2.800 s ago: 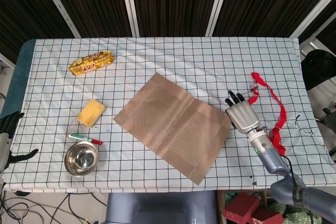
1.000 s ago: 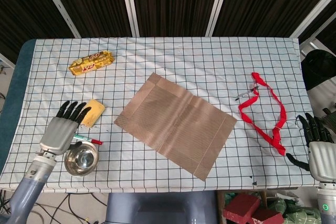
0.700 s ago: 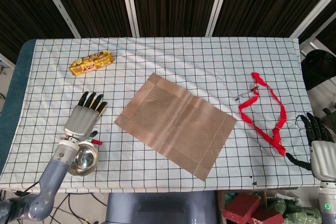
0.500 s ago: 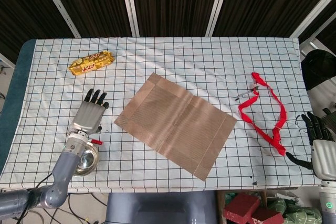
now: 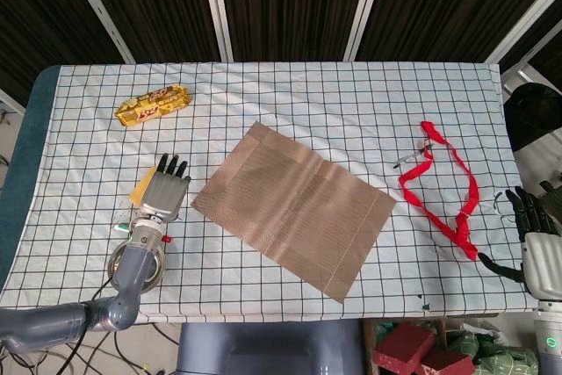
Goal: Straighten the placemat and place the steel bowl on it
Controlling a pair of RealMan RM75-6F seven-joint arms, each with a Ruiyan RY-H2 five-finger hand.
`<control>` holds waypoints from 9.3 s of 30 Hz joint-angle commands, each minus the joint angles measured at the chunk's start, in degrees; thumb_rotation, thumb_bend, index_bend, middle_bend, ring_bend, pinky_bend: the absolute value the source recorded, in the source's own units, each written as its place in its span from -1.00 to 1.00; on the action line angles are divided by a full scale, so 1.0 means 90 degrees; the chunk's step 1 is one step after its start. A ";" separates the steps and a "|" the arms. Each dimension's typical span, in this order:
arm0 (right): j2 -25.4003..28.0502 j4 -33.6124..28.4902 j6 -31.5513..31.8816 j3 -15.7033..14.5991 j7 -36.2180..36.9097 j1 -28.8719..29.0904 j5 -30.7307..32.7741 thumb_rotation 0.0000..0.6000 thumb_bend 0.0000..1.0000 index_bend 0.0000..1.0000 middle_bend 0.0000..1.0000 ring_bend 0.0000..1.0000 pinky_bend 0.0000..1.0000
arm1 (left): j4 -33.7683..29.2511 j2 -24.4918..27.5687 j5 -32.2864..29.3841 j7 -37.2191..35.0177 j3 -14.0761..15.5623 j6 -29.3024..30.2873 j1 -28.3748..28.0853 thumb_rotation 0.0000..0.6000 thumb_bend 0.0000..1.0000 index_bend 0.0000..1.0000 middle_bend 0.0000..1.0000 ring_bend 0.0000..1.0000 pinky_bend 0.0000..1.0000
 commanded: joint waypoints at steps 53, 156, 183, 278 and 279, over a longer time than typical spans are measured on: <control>0.0088 -0.0175 -0.0230 0.0206 0.0437 -0.0087 0.0162 1.00 -0.80 -1.00 -1.00 -1.00 -0.69 | 0.1526 -0.1052 0.0226 -0.0610 0.0122 -0.0449 -0.0559 1.00 -0.45 0.04 -0.61 -0.96 -0.86; 0.0135 -0.0222 -0.0349 0.0275 0.0608 -0.0107 0.0248 1.00 -0.80 -1.00 -1.00 -1.00 -0.69 | -0.3797 0.1439 0.2480 -0.0072 0.2367 0.0357 0.0628 1.00 -0.19 -0.05 -0.67 -0.96 -0.87; 0.0119 -0.0273 -0.0425 0.0215 0.0532 -0.0088 0.0204 1.00 -0.80 -1.00 -1.00 -1.00 -0.69 | -0.3603 0.2901 0.3640 -0.1601 0.3262 0.2123 0.2460 1.00 -0.73 -0.17 -0.66 -0.94 -0.84; 0.0255 -0.0328 -0.0536 0.0313 0.0927 -0.0088 0.0372 1.00 -0.80 -1.00 -1.00 -1.00 -0.69 | -0.1249 -0.1740 0.0153 0.1873 -0.0492 -0.0214 -0.0535 1.00 -0.50 0.16 -0.56 -0.84 -0.80; 0.0257 -0.0327 -0.0538 0.0313 0.0934 -0.0088 0.0371 1.00 -0.80 -1.00 -1.00 -1.00 -0.69 | -0.1234 -0.1783 -0.0008 0.1977 -0.0503 -0.0140 -0.0595 1.00 -0.64 0.07 -0.60 -0.85 -0.82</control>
